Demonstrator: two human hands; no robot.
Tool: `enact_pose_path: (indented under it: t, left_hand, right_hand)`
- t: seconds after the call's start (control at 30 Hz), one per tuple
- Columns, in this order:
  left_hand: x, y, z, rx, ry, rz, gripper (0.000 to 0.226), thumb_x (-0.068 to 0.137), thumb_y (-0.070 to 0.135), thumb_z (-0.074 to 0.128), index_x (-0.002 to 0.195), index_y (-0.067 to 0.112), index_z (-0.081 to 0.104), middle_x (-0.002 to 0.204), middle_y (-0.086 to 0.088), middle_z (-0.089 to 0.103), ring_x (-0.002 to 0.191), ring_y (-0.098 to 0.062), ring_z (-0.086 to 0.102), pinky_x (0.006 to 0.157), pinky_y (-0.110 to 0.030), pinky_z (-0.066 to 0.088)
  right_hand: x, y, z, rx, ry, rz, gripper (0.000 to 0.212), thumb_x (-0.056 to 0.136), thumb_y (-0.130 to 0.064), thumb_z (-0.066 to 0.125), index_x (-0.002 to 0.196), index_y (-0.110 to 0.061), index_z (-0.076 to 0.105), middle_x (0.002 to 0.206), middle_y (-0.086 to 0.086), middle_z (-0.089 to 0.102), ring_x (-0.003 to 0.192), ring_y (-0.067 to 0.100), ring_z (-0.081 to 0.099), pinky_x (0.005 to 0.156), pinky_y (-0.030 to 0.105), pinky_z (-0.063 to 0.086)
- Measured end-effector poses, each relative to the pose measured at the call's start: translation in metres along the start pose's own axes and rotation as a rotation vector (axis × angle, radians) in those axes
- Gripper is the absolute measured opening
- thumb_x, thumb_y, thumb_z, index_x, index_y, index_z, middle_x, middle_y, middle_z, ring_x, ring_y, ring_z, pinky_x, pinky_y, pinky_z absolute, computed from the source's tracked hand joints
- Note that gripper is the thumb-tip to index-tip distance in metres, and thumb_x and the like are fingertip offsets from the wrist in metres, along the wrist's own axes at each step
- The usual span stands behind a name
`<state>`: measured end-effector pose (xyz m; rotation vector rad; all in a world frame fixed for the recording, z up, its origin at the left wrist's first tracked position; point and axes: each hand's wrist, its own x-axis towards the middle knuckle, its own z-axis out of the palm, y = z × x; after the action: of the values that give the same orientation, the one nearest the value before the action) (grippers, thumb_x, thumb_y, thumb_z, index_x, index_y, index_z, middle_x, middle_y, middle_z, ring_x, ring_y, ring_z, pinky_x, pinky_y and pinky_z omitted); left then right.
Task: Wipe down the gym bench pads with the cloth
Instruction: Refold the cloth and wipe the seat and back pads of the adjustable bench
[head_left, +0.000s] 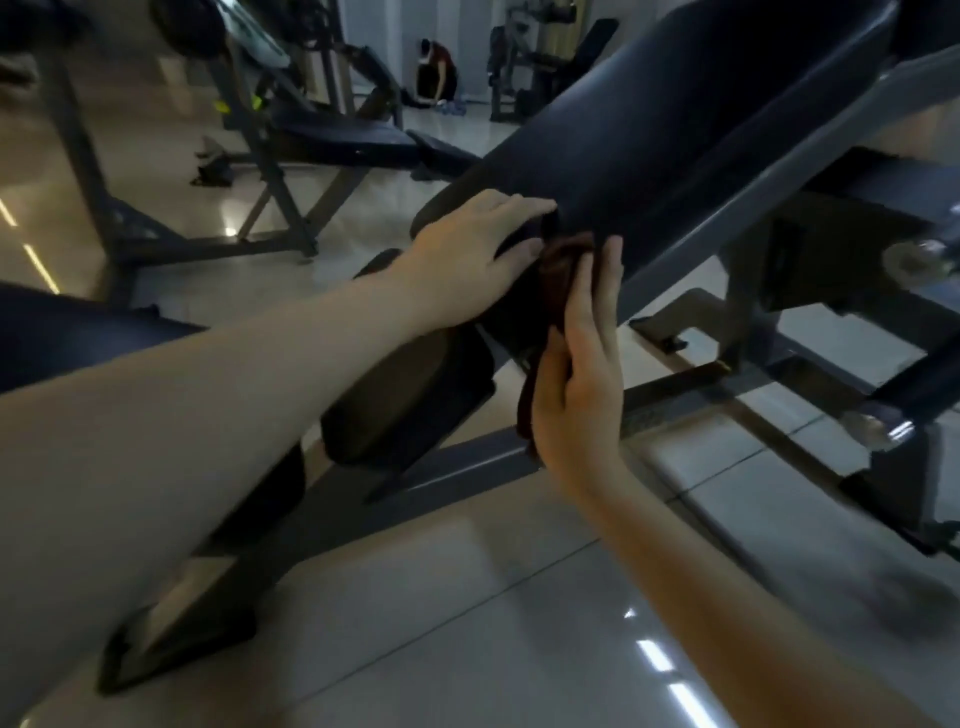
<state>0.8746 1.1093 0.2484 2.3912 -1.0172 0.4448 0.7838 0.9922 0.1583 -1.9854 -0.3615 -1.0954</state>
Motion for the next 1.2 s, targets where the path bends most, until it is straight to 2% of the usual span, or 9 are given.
enact_pose_path:
  t: [0.07,0.17,0.3,0.43,0.57,0.83,0.93,1.07,1.2]
  left_hand:
    - [-0.037,-0.035,-0.004,0.008,-0.075,-0.008,0.059,0.097,0.054,0.031,0.151,0.030,0.034,0.156,-0.004,0.034,0.146,-0.019,0.026,0.119,-0.048,0.023]
    - [-0.078,-0.083,0.008,-0.016,-0.119,-0.202,0.086,0.090,0.075,0.019,0.156,0.020,0.023,0.161,-0.011,0.022,0.148,-0.026,0.021,0.120,-0.049,0.020]
    - [-0.096,-0.096,0.048,-0.117,-0.110,-0.549,0.076,0.100,0.060,0.021,0.157,0.017,-0.005,0.166,-0.003,-0.008,0.152,-0.015,-0.007,0.124,-0.042,0.000]
    - [-0.107,-0.087,0.058,-0.110,0.052,-0.468,0.089,0.085,0.065,0.011,0.157,0.015,0.001,0.166,-0.004,-0.001,0.152,-0.015,-0.003,0.124,-0.043,0.003]
    - [-0.104,-0.076,0.053,-0.291,0.107,-0.513,0.081,0.087,0.058,0.018,0.158,0.019,0.009,0.166,-0.001,0.002,0.152,-0.012,-0.001,0.124,-0.041,0.002]
    - [-0.107,-0.075,0.052,-0.307,0.125,-0.526,0.078,0.090,0.062,0.016,0.158,0.024,0.008,0.166,0.005,0.003,0.151,-0.008,0.000,0.123,-0.045,0.002]
    - [-0.107,-0.075,0.052,-0.301,0.127,-0.528,0.076,0.091,0.059,0.016,0.158,0.024,0.008,0.166,0.005,0.003,0.151,-0.007,0.000,0.123,-0.047,0.002]
    - [-0.106,-0.077,0.053,-0.272,0.108,-0.512,0.080,0.089,0.063,0.014,0.158,0.023,0.006,0.166,0.005,0.002,0.151,-0.007,0.000,0.123,-0.044,0.004]
    - [-0.106,-0.078,0.053,-0.270,0.128,-0.520,0.088,0.084,0.069,0.012,0.158,0.021,0.007,0.166,0.004,0.004,0.151,-0.008,0.001,0.124,-0.040,0.004]
  right_hand:
    - [-0.001,-0.001,0.012,-0.038,-0.010,-0.093,0.054,0.097,0.005,0.033,0.148,0.006,0.015,0.157,0.025,0.002,0.148,0.038,0.002,0.120,0.055,0.015]
    - [-0.018,0.000,0.045,-0.135,-0.010,-0.216,0.052,0.101,0.003,0.037,0.148,-0.003,0.017,0.156,0.004,0.003,0.148,0.028,-0.003,0.120,0.055,0.010]
    - [-0.038,0.006,0.066,-0.193,0.013,-0.236,0.036,0.106,-0.010,0.029,0.142,-0.005,0.028,0.153,0.012,0.017,0.148,0.024,0.001,0.122,0.047,0.010]
    - [-0.061,0.010,0.069,-0.264,-0.120,-0.326,0.037,0.108,-0.022,0.023,0.143,-0.011,0.028,0.153,0.006,0.017,0.149,0.021,-0.005,0.120,0.053,0.013]
    - [-0.078,0.027,0.072,-0.309,-0.222,-0.509,0.038,0.106,-0.008,0.036,0.143,-0.010,0.031,0.148,0.010,0.025,0.149,0.021,-0.004,0.119,0.051,0.016]
    - [-0.069,0.058,0.032,-0.471,-0.538,-0.996,0.047,0.098,-0.001,0.052,0.143,-0.013,0.045,0.152,0.004,0.040,0.142,0.025,0.033,0.119,0.043,0.025]
    - [-0.040,0.064,0.002,-0.478,-0.517,-0.922,0.047,0.101,-0.002,0.043,0.146,-0.013,0.036,0.153,0.007,0.032,0.144,0.030,0.022,0.120,0.047,0.018]
    - [-0.010,0.044,-0.010,-0.346,-0.251,-0.476,0.058,0.093,0.011,0.038,0.147,-0.003,0.019,0.154,0.015,0.021,0.150,0.020,0.003,0.122,0.038,0.004]
    - [-0.039,0.032,0.026,-0.293,-0.217,-0.505,0.049,0.103,-0.004,0.037,0.148,-0.006,0.014,0.156,0.003,0.007,0.149,0.023,-0.004,0.122,0.048,0.008]
